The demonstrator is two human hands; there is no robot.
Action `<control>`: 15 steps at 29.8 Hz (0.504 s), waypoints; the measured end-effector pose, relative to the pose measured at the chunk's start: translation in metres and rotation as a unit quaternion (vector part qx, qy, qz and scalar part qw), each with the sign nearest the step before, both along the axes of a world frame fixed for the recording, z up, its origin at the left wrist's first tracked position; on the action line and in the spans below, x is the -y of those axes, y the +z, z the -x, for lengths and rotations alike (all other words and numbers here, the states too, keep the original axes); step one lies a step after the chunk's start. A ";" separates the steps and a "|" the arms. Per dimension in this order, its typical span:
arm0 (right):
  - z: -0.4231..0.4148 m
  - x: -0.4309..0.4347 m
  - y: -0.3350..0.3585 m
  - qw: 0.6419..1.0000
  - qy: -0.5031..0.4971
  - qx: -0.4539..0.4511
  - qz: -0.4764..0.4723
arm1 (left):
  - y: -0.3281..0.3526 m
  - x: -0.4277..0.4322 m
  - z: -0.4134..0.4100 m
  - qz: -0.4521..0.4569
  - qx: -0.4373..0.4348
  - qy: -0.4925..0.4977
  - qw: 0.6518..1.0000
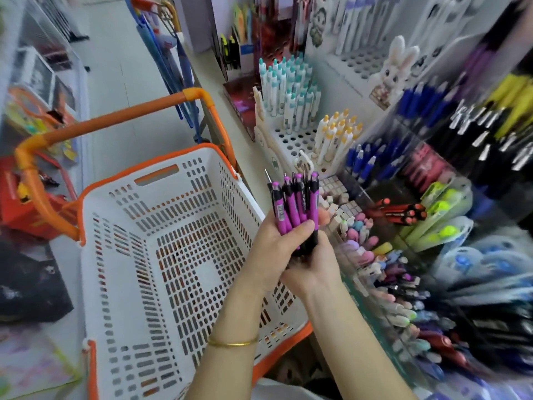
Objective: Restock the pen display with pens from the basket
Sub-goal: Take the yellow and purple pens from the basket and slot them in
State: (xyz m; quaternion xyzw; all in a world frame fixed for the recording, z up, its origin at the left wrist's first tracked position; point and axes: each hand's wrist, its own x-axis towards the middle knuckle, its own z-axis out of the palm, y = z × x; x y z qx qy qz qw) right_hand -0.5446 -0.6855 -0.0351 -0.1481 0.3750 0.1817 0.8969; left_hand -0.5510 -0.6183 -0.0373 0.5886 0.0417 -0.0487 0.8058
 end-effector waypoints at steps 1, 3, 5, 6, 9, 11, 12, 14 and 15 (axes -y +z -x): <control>0.001 0.001 0.001 1.000 0.010 0.005 -0.001 | 0.001 0.001 0.000 -0.007 -0.001 0.015 1.000; -0.001 0.004 -0.001 0.999 0.028 0.018 0.032 | 0.003 0.002 0.000 0.000 -0.013 0.037 0.999; -0.003 0.009 -0.004 0.980 0.057 0.069 0.176 | 0.006 0.000 0.000 0.029 -0.032 0.058 0.997; -0.004 0.012 -0.005 0.947 0.066 0.111 0.295 | 0.006 -0.003 0.001 0.039 -0.038 0.060 0.997; -0.007 0.018 0.012 0.812 0.065 0.265 0.515 | 0.008 -0.009 0.006 0.047 -0.052 0.051 0.996; -0.010 0.019 0.028 0.735 0.105 0.367 0.560 | 0.011 -0.011 0.008 0.057 -0.063 0.051 0.995; -0.013 0.019 0.033 0.674 0.129 0.398 0.609 | 0.012 -0.010 0.009 0.065 -0.067 0.050 0.994; -0.018 0.023 0.040 0.562 0.155 0.424 0.693 | 0.014 -0.009 0.010 0.082 -0.069 0.043 0.993; -0.019 0.024 0.041 0.545 0.162 0.425 0.704 | 0.015 -0.009 0.011 0.089 -0.070 0.042 0.993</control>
